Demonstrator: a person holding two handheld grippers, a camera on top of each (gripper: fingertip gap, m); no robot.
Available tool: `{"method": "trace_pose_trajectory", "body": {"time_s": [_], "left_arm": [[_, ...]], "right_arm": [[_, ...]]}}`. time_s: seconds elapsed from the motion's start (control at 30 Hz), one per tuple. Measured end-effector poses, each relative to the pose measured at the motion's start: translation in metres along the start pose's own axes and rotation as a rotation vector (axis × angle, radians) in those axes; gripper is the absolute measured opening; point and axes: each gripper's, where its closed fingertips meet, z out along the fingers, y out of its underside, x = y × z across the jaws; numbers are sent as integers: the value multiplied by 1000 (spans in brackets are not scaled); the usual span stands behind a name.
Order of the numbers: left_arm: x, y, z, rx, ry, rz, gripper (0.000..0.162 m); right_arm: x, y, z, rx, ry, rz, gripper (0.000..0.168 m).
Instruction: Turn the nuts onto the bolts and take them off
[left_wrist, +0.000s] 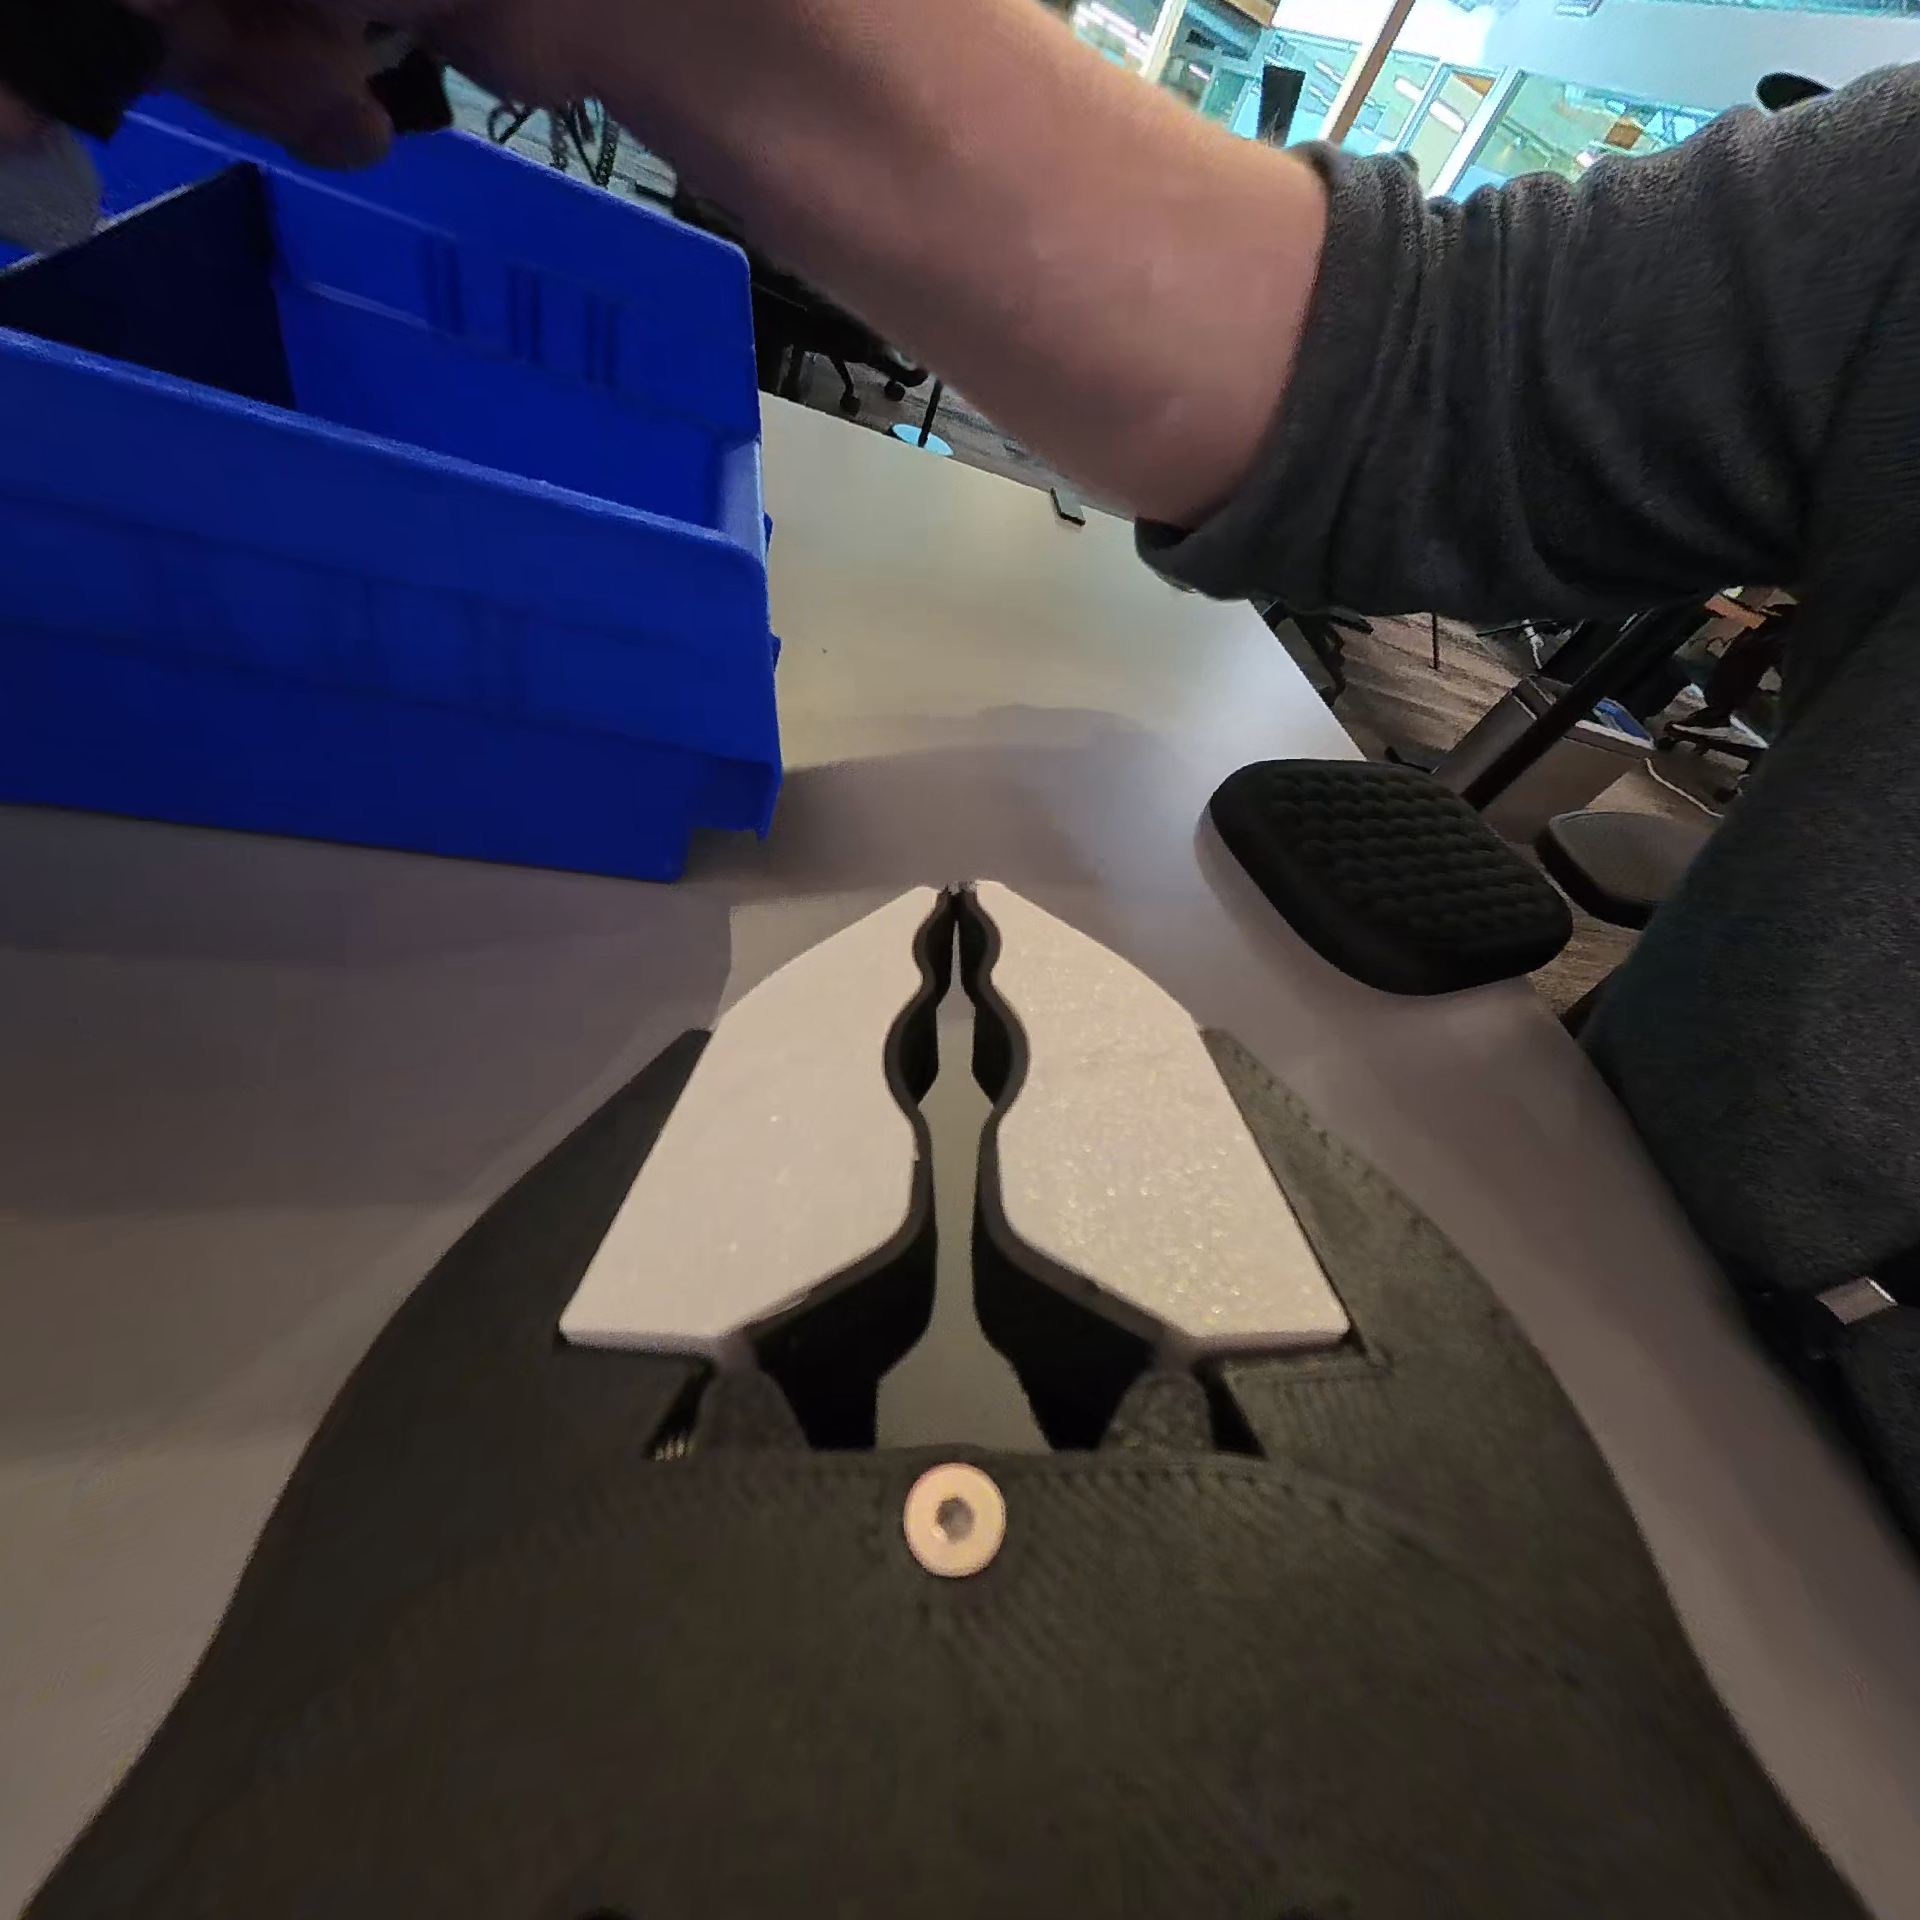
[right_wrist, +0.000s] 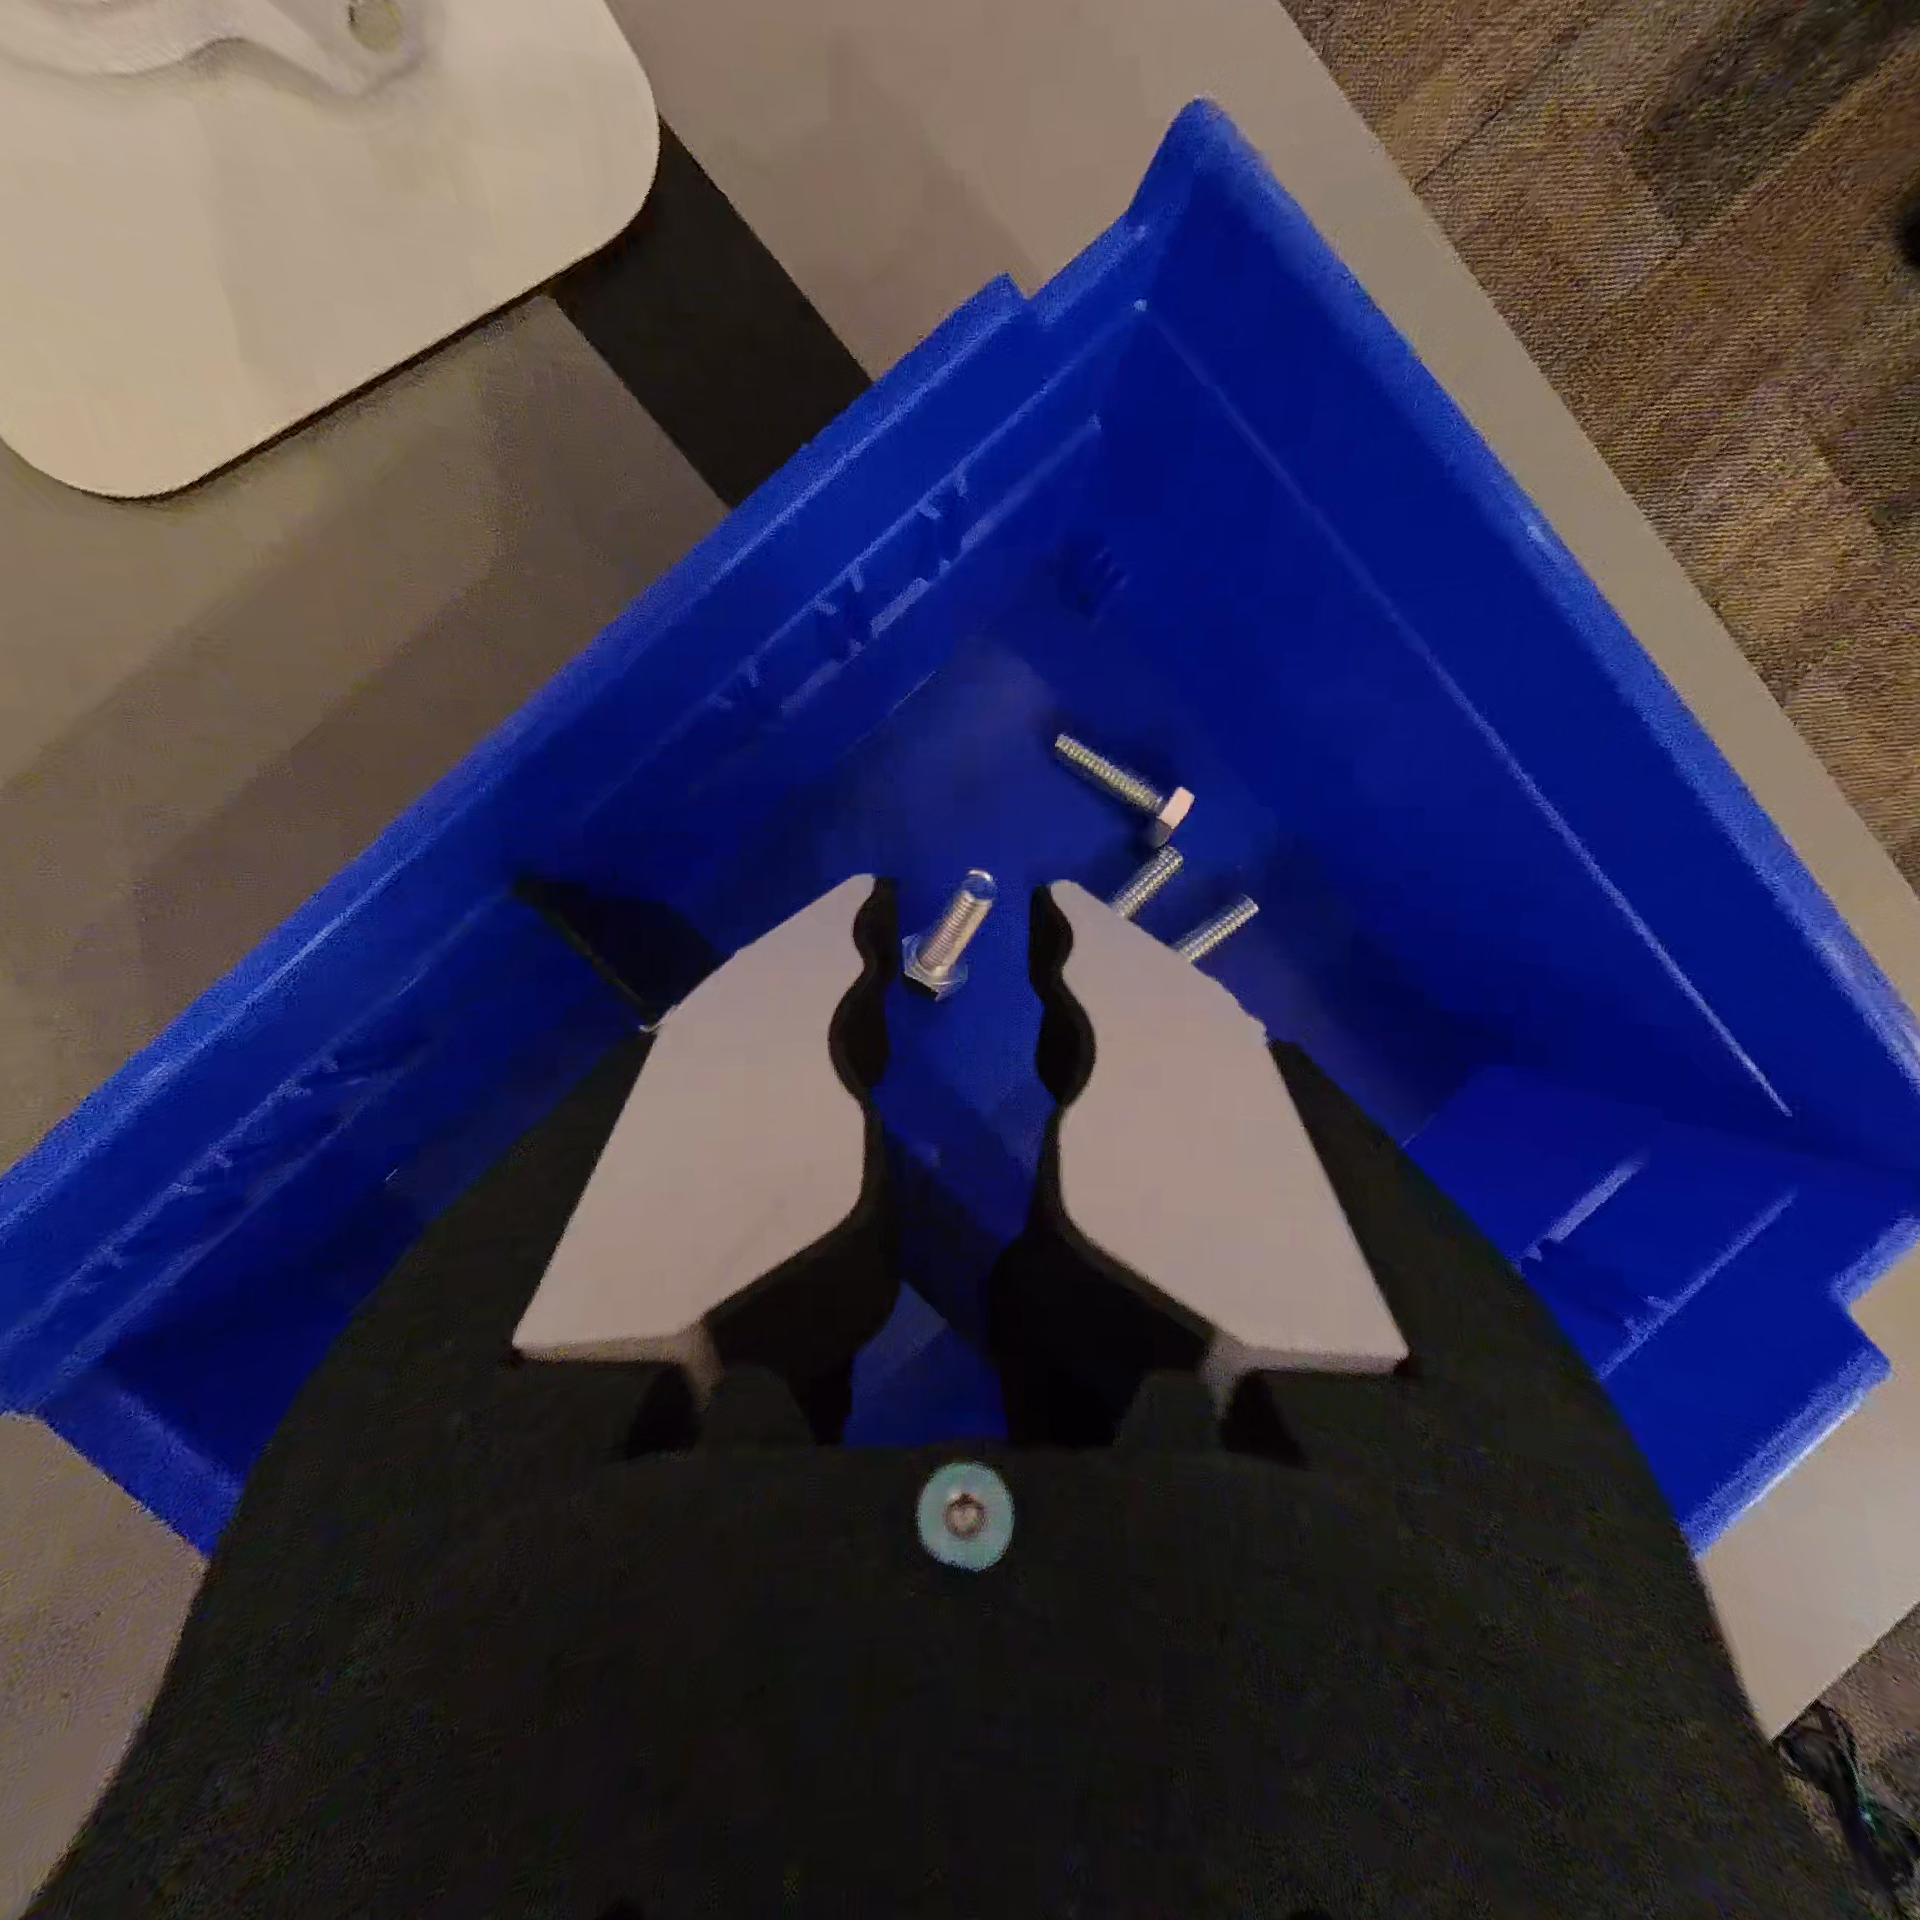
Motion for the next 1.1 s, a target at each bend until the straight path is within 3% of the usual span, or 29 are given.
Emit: {"method": "trace_pose_trajectory", "body": {"time_s": [0.1, 0.27, 0.53, 0.73, 0.8, 0.9, 1.1], "left_arm": [[-1, 0, -1, -3, -12, 10, 2], [-4, -8, -6, 0, -66, 47, 6], [-15, -56, -47, 3, -387, 230, 19], [-33, -86, -125, -17, -833, 340, 27], [-42, -80, -168, -79, -1050, 357, 28], [-38, -68, -222, -115, -1254, 342, 37], [-26, -33, -293, -269, -1474, 235, 51]], "right_arm": [[5, -8, -11, 65, 53, 15, 29], [-24, -10, -62, 201, 62, -14, 28], [-49, 27, -136, 350, 223, 59, 38], [-49, 64, -160, 389, 350, 151, 43], [-47, 77, -163, 393, 385, 181, 45], [-42, 96, -166, 385, 460, 213, 49], [-32, 118, -165, 408, 506, 308, 57]]}}
